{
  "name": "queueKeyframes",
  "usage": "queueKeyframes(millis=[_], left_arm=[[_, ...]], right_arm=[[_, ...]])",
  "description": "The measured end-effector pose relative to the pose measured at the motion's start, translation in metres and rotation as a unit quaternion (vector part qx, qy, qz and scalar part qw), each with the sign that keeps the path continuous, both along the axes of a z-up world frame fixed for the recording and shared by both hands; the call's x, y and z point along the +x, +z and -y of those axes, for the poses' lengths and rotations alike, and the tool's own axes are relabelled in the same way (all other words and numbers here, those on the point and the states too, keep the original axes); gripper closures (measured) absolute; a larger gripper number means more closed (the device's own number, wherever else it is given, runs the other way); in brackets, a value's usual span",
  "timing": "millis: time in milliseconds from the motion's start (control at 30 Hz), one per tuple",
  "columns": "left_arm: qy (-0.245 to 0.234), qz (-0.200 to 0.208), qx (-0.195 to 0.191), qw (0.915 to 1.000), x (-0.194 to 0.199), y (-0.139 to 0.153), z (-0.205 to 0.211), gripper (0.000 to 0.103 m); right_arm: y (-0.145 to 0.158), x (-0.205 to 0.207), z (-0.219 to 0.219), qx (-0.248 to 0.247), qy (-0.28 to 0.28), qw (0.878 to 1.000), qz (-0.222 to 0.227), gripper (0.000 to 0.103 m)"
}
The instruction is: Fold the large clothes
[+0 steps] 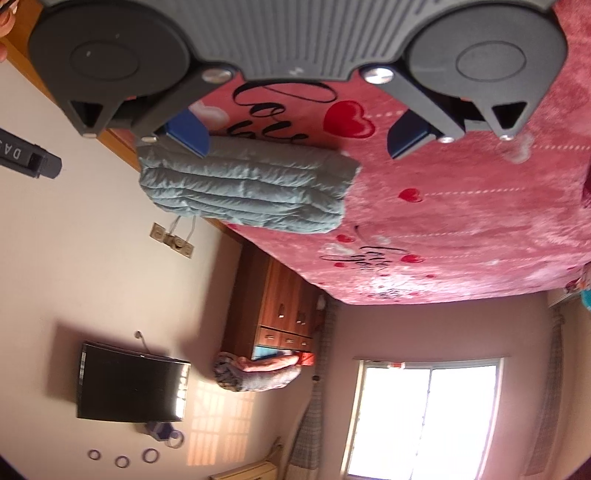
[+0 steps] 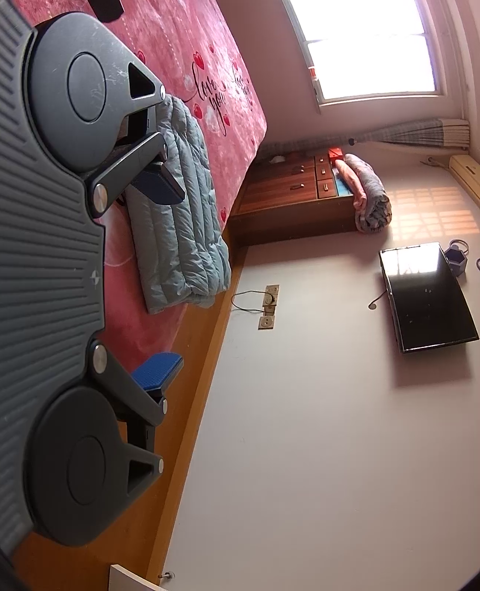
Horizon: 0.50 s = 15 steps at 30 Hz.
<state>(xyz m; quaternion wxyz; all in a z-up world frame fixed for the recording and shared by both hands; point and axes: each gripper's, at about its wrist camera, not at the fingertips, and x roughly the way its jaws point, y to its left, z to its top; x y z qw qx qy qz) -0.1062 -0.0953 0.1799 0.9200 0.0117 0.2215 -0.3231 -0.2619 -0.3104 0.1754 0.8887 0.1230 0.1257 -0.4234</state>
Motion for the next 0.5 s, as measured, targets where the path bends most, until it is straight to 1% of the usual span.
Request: queueKeyframes(millis=[133, 267, 500], left_arm=[[-0.022, 0.005, 0.004, 0.9997, -0.005, -0.002, 0.013, 0.001], [-0.036, 0.004, 0.004, 0.9993, -0.007, -0.004, 0.021, 0.001], [-0.042, 0.005, 0.005, 0.9991, -0.009, -0.005, 0.026, 0.001]], right_arm=[[0.001, -0.003, 0.0, -0.009, -0.013, 1.0, 0.0, 0.0], [-0.001, -0.005, 0.001, -0.003, -0.024, 1.0, 0.002, 0.0], [-0.003, -0.004, -0.006, -0.001, -0.028, 1.0, 0.0, 0.0]])
